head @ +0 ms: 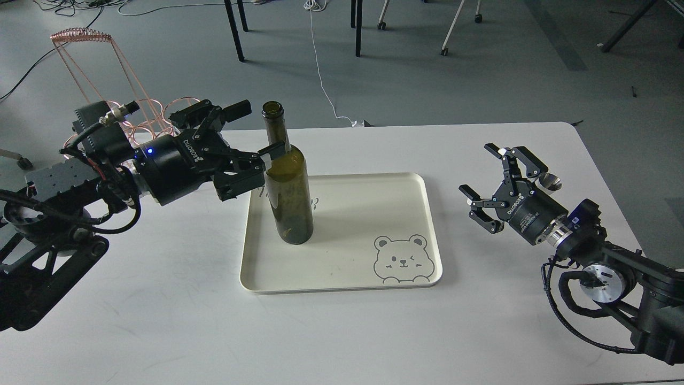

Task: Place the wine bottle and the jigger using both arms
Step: 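Reach the left gripper toward the neck of the green wine bottle, then close the left gripper around the wine bottle neck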

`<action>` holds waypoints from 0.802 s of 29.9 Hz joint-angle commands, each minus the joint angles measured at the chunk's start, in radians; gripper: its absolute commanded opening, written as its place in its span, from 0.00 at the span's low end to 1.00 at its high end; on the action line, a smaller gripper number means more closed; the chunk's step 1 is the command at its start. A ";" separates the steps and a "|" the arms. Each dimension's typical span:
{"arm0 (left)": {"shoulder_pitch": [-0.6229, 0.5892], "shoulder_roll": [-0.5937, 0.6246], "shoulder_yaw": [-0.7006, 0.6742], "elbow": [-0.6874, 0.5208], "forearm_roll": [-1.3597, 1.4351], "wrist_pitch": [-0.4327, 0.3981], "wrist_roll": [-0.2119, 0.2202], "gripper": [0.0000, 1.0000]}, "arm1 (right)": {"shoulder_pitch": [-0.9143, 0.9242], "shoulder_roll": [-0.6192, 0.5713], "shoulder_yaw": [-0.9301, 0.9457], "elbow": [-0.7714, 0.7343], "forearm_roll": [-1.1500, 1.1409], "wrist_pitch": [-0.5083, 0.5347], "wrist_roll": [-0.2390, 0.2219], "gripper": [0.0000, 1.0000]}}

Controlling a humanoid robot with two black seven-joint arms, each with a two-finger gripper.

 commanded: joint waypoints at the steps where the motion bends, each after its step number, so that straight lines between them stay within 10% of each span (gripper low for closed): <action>1: -0.004 -0.005 0.016 0.002 -0.003 -0.001 0.000 0.98 | -0.002 0.001 0.000 0.000 0.000 0.000 0.000 0.98; 24: -0.085 -0.098 0.083 0.089 -0.006 -0.026 0.000 0.96 | -0.003 0.012 0.000 0.000 -0.008 0.000 0.000 0.98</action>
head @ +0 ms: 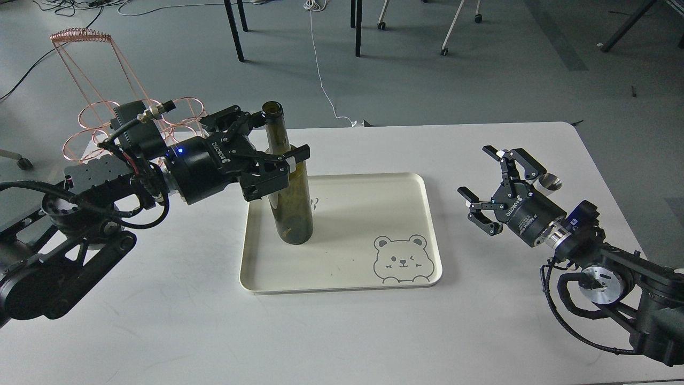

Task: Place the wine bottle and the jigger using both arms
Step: 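Close the left gripper around the wine bottle neck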

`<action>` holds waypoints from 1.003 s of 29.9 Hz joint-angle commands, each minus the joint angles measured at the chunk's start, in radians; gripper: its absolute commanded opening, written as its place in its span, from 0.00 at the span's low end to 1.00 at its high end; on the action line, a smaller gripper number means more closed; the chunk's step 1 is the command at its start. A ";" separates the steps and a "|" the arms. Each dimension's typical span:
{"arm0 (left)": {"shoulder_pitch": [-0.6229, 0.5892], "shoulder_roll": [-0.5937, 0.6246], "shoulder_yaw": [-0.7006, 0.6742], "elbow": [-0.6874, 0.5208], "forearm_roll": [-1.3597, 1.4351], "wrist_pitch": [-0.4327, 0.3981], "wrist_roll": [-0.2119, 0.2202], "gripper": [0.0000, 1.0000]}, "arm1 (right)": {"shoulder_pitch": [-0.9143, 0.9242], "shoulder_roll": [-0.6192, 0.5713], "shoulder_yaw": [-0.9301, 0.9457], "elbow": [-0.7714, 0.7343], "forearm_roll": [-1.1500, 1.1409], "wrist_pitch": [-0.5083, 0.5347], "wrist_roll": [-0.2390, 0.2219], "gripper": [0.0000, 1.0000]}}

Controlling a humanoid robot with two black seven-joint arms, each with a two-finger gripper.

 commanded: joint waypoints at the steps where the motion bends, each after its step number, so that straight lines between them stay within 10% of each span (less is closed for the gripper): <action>1: -0.013 -0.021 0.008 0.020 0.005 0.000 0.000 0.96 | 0.000 0.004 0.001 0.001 0.000 0.000 0.000 0.98; 23: -0.028 -0.035 0.024 0.055 0.005 0.004 0.000 0.71 | -0.001 0.018 0.000 0.000 -0.001 0.000 0.000 0.98; 30: -0.027 -0.033 0.025 0.054 0.005 0.004 0.000 0.40 | -0.003 0.018 -0.002 0.000 -0.003 0.000 0.000 0.98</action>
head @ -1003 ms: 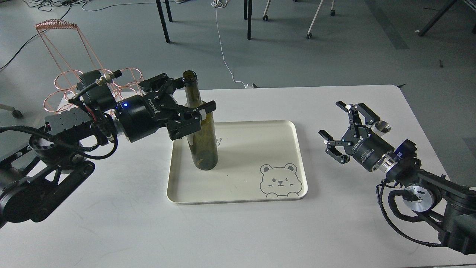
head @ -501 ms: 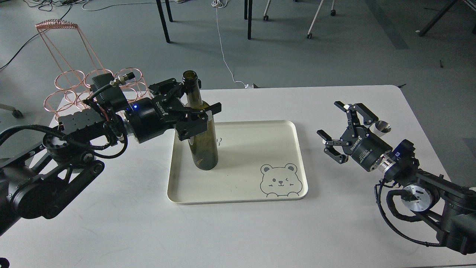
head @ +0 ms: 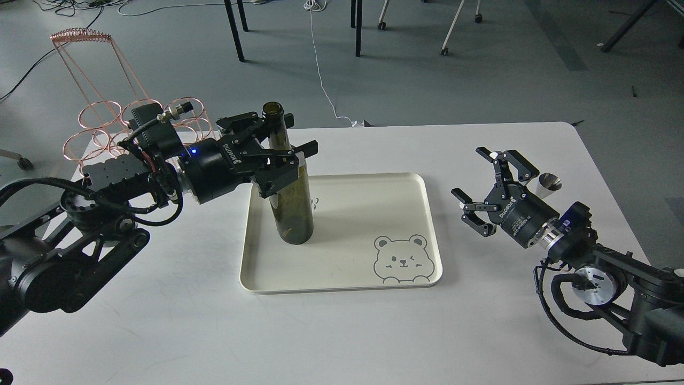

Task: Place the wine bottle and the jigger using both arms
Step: 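Close the left gripper around the wine bottle neck, then lift the wine bottle off the tray toward the copper rack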

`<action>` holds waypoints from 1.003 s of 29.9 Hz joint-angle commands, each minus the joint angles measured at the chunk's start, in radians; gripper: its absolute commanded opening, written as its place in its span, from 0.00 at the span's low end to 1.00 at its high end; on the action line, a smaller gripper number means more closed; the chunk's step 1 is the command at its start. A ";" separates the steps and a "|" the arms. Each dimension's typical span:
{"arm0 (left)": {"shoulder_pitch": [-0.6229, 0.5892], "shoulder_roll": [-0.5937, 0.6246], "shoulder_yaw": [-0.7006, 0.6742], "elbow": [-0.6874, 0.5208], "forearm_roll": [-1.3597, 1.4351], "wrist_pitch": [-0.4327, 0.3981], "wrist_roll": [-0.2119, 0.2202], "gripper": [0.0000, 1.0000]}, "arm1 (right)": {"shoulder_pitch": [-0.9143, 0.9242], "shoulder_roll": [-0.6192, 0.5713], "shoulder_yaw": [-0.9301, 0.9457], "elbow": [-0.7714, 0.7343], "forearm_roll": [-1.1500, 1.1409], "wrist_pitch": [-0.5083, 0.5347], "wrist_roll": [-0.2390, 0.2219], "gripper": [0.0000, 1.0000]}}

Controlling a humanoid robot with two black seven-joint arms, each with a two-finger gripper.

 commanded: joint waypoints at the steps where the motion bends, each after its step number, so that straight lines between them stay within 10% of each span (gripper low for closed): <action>1: 0.001 -0.001 0.000 0.000 0.000 0.001 0.000 0.36 | -0.001 0.000 0.000 0.002 -0.001 0.000 0.000 0.98; 18: -0.043 0.008 -0.002 -0.003 -0.041 -0.031 0.000 0.19 | -0.007 0.008 0.001 0.002 -0.019 0.000 0.000 0.98; 30: -0.345 0.128 0.000 0.075 -0.259 -0.177 0.000 0.20 | -0.007 0.008 0.001 0.000 -0.019 0.000 0.000 0.98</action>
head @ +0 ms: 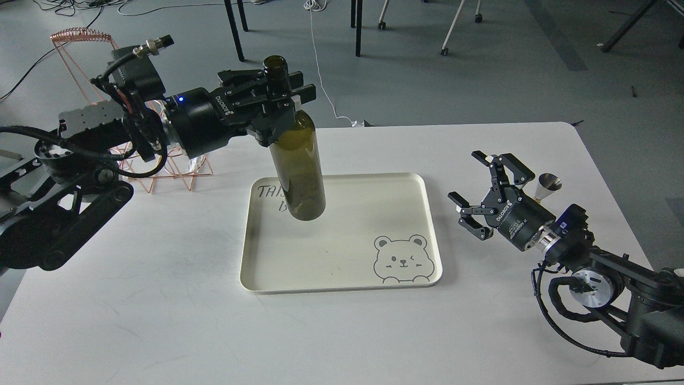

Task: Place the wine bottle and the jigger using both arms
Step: 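Lift the wine bottle off the tray toward the copper rack, then lower the wine bottle into a slot of the copper rack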

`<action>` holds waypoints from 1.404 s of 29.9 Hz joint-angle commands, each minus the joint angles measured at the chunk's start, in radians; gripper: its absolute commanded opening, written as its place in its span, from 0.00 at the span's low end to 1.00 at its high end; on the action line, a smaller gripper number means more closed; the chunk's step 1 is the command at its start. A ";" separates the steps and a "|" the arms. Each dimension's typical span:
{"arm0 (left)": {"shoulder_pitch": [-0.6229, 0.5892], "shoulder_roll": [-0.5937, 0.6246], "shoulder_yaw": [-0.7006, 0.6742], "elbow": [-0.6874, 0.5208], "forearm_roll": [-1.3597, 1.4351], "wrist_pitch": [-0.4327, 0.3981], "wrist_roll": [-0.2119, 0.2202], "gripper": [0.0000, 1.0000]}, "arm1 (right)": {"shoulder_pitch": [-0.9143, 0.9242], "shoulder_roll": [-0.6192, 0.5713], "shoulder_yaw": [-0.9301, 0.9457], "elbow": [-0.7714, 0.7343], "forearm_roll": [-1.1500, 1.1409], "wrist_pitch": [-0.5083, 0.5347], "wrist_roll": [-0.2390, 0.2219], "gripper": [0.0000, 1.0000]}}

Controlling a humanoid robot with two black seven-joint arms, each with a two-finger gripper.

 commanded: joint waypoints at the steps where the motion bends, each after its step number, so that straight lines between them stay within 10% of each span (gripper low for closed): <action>1: -0.103 0.044 0.003 0.090 -0.053 -0.033 0.000 0.20 | 0.000 0.000 0.000 0.000 0.000 0.000 0.000 0.98; 13: -0.318 0.108 0.113 0.459 -0.056 -0.071 0.000 0.20 | 0.000 0.000 -0.002 0.000 -0.001 0.000 0.000 0.98; 42: -0.343 0.169 0.291 0.537 -0.139 -0.013 0.000 0.21 | -0.009 0.000 -0.002 0.000 -0.023 0.000 0.000 0.98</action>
